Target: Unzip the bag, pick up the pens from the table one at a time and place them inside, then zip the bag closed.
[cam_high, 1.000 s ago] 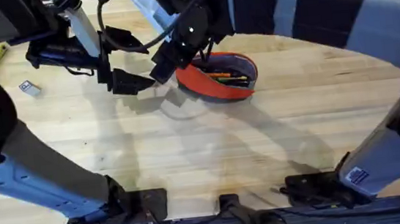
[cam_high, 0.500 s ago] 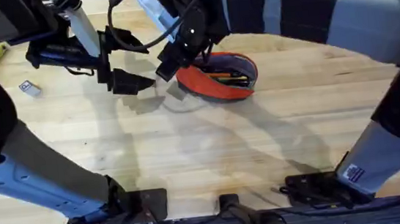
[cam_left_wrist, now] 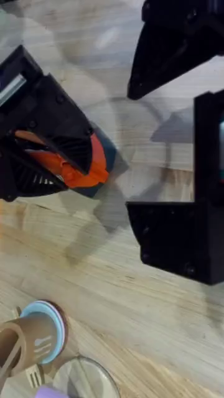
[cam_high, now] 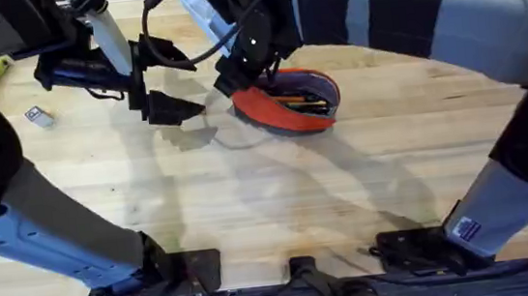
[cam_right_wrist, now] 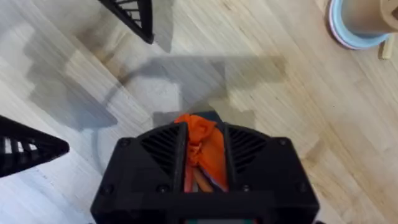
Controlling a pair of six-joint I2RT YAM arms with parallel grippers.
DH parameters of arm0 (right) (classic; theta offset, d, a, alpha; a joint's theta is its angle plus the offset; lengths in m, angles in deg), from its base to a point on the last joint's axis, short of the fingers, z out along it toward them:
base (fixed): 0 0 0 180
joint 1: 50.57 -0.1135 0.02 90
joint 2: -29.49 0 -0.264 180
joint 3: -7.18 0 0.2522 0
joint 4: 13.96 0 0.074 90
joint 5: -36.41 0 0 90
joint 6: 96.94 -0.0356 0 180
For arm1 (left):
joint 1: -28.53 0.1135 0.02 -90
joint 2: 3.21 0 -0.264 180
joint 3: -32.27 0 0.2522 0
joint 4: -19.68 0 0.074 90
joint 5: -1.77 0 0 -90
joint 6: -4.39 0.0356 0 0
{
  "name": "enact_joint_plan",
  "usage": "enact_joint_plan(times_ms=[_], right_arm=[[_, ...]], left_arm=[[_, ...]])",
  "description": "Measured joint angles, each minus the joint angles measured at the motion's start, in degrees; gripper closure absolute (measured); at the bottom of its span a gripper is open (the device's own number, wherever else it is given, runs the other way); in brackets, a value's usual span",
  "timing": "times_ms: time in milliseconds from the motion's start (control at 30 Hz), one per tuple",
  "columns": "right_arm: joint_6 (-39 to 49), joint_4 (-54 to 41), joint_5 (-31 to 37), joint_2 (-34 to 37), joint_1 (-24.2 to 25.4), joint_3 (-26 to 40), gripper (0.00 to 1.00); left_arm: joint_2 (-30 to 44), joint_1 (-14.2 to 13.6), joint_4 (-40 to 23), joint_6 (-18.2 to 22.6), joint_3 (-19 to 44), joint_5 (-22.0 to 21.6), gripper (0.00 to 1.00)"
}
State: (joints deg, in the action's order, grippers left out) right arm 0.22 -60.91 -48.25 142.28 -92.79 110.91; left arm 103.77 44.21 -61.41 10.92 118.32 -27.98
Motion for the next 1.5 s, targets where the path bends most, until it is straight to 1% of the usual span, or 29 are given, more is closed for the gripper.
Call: enact_joint_plan(times_ms=[200,367,967,1333,1500], right_arm=[[-0.02,0.08,-0.02,0.00,0.00,0.00,0.808],[-0.01,0.23,0.00,-0.01,-0.02,0.00,0.963],[0.00,0.15,0.02,-0.25,-0.02,0.00,0.972],[0.00,-0.07,0.02,-6.86,-0.02,0.04,0.971],[0.00,-0.41,0.02,-7.43,-0.02,0.25,0.972]], left_arm=[[0.00,0.00,0.00,0.00,0.00,0.00,0.008],[0.01,0.00,0.00,0.00,0.00,0.00,0.008],[0.00,0.00,0.00,0.00,0.00,0.00,0.007],[0.00,0.00,0.00,0.00,0.00,0.00,0.007],[0.00,0.00,0.02,0.00,0.00,0.00,0.007]])
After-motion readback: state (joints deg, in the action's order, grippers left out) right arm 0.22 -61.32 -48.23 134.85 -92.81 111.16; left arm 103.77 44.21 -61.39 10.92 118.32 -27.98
